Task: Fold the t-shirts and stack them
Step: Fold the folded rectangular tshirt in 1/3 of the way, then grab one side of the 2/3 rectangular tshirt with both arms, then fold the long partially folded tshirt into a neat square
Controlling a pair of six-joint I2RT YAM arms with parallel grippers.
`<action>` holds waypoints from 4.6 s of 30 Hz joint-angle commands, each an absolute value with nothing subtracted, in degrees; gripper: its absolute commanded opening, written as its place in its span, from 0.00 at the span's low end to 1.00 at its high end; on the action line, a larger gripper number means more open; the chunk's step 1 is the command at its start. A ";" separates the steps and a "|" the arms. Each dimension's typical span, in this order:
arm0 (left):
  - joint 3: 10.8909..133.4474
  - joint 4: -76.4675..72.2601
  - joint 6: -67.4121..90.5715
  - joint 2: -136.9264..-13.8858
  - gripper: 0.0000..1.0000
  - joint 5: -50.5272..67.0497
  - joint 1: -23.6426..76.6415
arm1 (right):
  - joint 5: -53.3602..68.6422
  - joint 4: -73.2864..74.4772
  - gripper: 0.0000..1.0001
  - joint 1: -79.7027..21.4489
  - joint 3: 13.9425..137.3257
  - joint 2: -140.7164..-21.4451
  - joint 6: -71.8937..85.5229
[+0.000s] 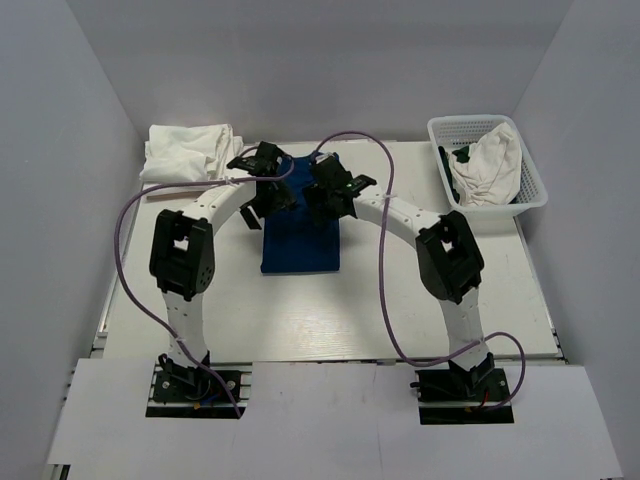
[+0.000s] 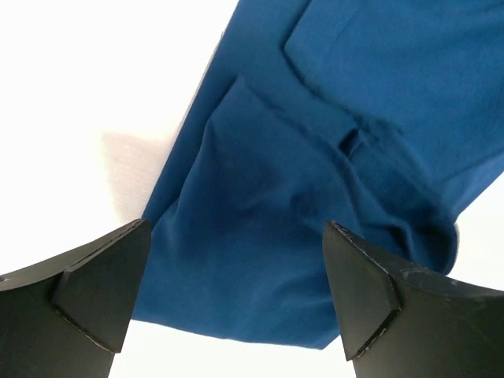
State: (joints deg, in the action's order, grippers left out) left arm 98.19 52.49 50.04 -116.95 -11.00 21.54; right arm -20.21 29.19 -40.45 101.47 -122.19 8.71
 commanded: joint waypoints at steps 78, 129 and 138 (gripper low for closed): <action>43.15 20.57 44.03 -81.40 0.64 0.09 22.32 | 14.06 11.87 0.89 -37.44 61.79 -105.21 7.38; 56.16 35.79 43.51 -58.61 0.00 1.06 21.97 | 12.93 34.80 0.00 -39.82 68.46 -78.57 9.58; 67.74 27.16 39.47 -73.72 0.00 -8.79 21.97 | 11.42 27.69 0.00 -34.28 74.79 -85.42 11.69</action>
